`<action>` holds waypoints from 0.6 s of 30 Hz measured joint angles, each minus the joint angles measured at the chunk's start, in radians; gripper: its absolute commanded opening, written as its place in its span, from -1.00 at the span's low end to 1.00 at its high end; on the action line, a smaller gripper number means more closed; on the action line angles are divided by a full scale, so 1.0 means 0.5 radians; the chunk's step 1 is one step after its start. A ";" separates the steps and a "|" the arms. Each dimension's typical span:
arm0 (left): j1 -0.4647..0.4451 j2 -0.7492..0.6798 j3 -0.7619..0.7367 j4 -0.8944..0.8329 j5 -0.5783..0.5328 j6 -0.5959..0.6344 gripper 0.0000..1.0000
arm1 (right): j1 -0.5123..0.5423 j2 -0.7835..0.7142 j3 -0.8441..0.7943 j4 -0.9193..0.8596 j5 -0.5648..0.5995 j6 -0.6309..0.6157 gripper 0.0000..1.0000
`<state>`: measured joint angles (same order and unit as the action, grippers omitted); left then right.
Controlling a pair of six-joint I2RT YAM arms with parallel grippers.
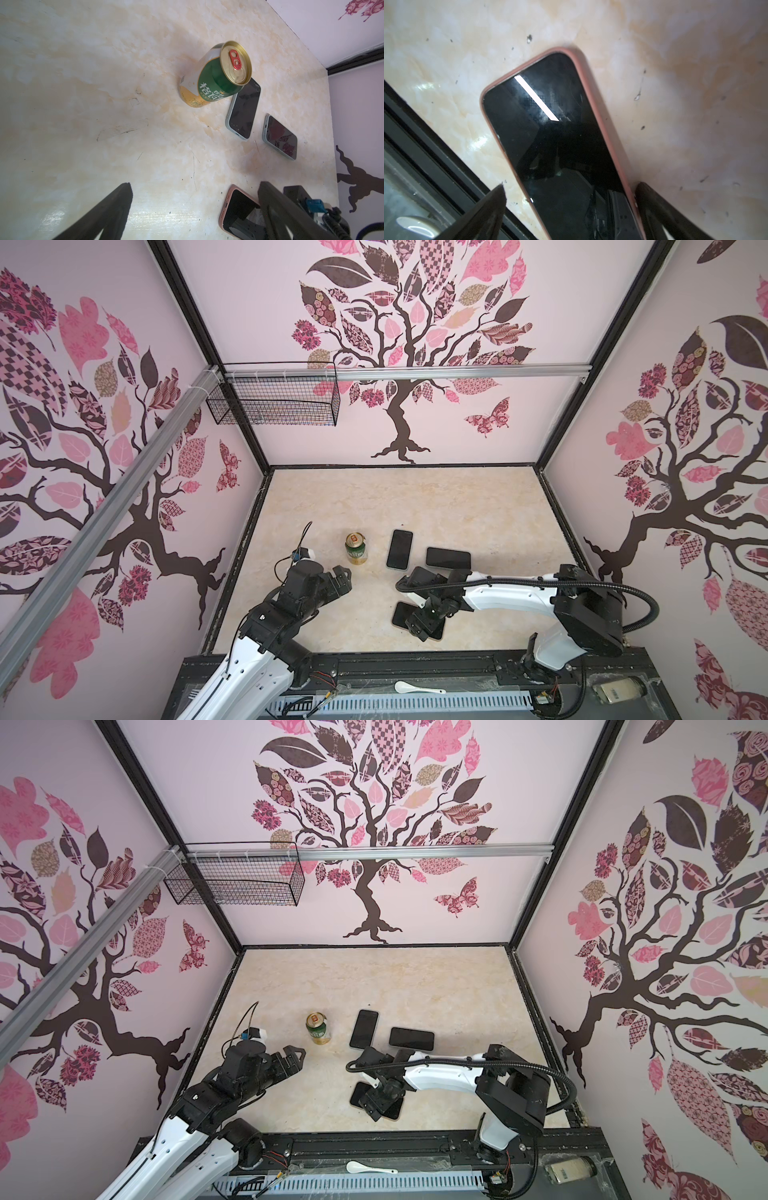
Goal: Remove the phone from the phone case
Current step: 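Lower the right gripper and grip the pink-cased phone's edge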
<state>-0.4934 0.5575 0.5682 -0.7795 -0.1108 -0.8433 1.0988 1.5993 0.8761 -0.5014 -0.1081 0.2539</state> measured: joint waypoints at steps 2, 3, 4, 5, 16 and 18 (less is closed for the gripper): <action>0.084 -0.011 0.000 -0.007 0.017 -0.010 0.97 | 0.034 0.035 0.033 -0.030 0.053 0.001 0.99; 0.119 -0.018 0.000 -0.010 0.024 -0.014 0.96 | 0.047 0.049 0.045 -0.038 0.075 0.001 0.99; 0.153 -0.024 0.000 -0.014 0.034 -0.022 0.97 | 0.065 0.064 0.061 -0.053 0.101 0.000 0.99; 0.180 -0.031 0.000 -0.017 0.041 -0.031 0.96 | 0.079 0.079 0.073 -0.064 0.123 0.000 0.98; 0.215 -0.031 0.000 -0.018 0.076 -0.045 0.97 | 0.140 0.140 0.114 -0.113 0.291 0.008 0.70; 0.215 -0.027 0.000 -0.018 0.076 -0.046 0.96 | 0.140 0.144 0.119 -0.122 0.320 0.023 0.59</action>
<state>-0.3859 0.5442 0.5682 -0.7883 -0.0731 -0.8661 1.1687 1.6714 0.9356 -0.5625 0.0521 0.2653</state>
